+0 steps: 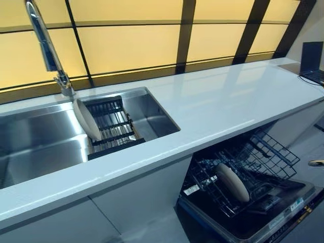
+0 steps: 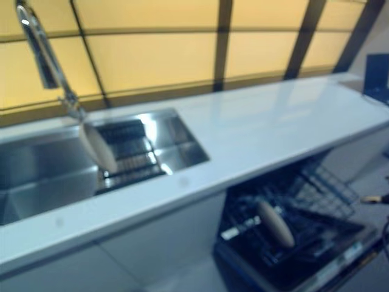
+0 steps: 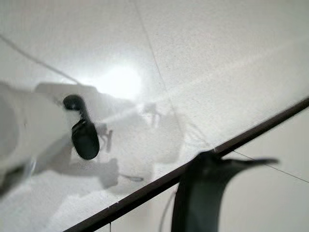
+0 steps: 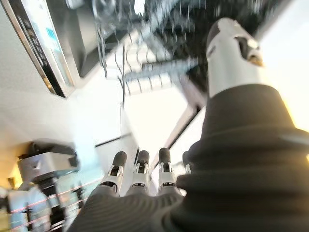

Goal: Take plates into dishwasher

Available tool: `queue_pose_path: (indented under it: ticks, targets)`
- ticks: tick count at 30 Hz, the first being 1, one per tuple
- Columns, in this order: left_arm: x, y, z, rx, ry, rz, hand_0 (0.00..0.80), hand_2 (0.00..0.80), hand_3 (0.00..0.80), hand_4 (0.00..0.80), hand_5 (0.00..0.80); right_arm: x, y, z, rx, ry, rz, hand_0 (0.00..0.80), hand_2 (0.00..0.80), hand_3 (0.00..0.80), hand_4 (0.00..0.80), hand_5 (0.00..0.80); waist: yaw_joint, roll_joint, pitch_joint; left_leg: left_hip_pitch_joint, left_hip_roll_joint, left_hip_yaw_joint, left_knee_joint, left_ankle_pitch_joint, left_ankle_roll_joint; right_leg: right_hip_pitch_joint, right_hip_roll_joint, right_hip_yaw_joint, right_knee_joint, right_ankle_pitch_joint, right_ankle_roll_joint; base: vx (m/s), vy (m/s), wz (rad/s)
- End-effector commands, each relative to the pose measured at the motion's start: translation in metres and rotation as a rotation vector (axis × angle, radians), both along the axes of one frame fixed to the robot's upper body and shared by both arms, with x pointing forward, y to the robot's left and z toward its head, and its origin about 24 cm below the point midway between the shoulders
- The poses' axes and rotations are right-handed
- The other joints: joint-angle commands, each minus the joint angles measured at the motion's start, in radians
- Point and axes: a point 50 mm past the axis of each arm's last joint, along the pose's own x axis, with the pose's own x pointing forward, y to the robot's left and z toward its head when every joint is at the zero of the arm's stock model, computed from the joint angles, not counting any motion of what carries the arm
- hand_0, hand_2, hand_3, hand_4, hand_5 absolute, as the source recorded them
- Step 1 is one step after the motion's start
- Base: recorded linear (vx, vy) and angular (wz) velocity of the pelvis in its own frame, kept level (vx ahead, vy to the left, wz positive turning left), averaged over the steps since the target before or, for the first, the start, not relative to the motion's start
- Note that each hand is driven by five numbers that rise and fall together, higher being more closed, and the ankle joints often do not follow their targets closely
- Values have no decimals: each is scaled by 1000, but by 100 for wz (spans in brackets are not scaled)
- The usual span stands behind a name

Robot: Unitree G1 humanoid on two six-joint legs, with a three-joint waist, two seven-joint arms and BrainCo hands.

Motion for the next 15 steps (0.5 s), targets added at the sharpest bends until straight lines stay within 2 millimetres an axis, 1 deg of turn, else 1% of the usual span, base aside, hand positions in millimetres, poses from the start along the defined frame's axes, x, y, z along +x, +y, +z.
queue_pose_path:
  ticks: [1,2,3,5,6,7,8,10,11,15]
  targets:
    - [-5,2,-2,60,84,-139,0,0,0,0,0,-3,-1,62,-86,-263,-41,0,0,0,0,0,30,-84,-42,-77,-4,16,299,-234,19,0,-28,-49,126,-119,23,-18,158,53]
    - [-2,0,-2,72,100,-187,0,0,0,0,0,1,3,70,-94,-303,-25,0,0,0,0,0,27,-78,-50,-28,-8,0,235,-226,17,-7,-30,-52,134,-120,34,13,188,54]
    - [0,-1,-2,93,117,-238,0,0,0,0,0,4,7,77,-91,-345,-2,0,0,0,0,0,28,-67,-57,15,-21,-14,135,-196,12,-9,-24,-55,132,-120,44,27,168,37]
    - [4,-2,-1,137,179,-371,0,0,0,0,0,13,18,92,-107,-415,44,0,0,0,0,0,30,-53,-66,45,-38,-28,31,-143,1,-15,-20,-60,131,-117,57,-12,115,30]
    - [4,-2,-1,138,182,-375,0,0,0,0,0,14,20,94,-112,-420,49,0,0,0,0,0,29,-51,-66,46,-40,-30,24,-139,1,-17,-20,-60,132,-117,58,-31,77,26]
    - [6,-2,-1,143,200,-398,0,0,0,0,0,18,25,98,-115,-441,60,0,0,0,0,0,34,-49,-66,46,-46,-42,9,-131,0,-21,-19,-56,134,-118,59,-104,103,37]
    - [7,-4,-2,131,231,-420,0,0,0,0,0,27,36,111,-163,-478,89,0,0,0,0,0,39,-46,-65,35,-59,-44,-15,-99,10,-38,-21,-66,136,-101,56,-100,115,35]
    - [7,-6,-3,129,242,-431,0,0,0,0,0,35,46,123,-205,-498,101,0,0,0,0,0,40,-44,-72,40,-67,-50,-34,-97,13,-41,-20,-62,131,-99,60,-27,112,35]
    - [8,-8,-4,119,251,-432,0,0,0,0,0,41,55,134,-236,-523,115,0,0,0,0,0,42,-42,-80,44,-74,-56,-43,-97,17,-42,-22,-63,126,-97,63,57,118,36]
    - [2,-15,-8,72,275,-426,0,0,0,0,0,55,76,155,-283,-563,154,0,0,0,0,0,63,-45,-93,53,-90,-68,-52,-101,28,-28,-27,-71,114,-97,64,78,74,32]
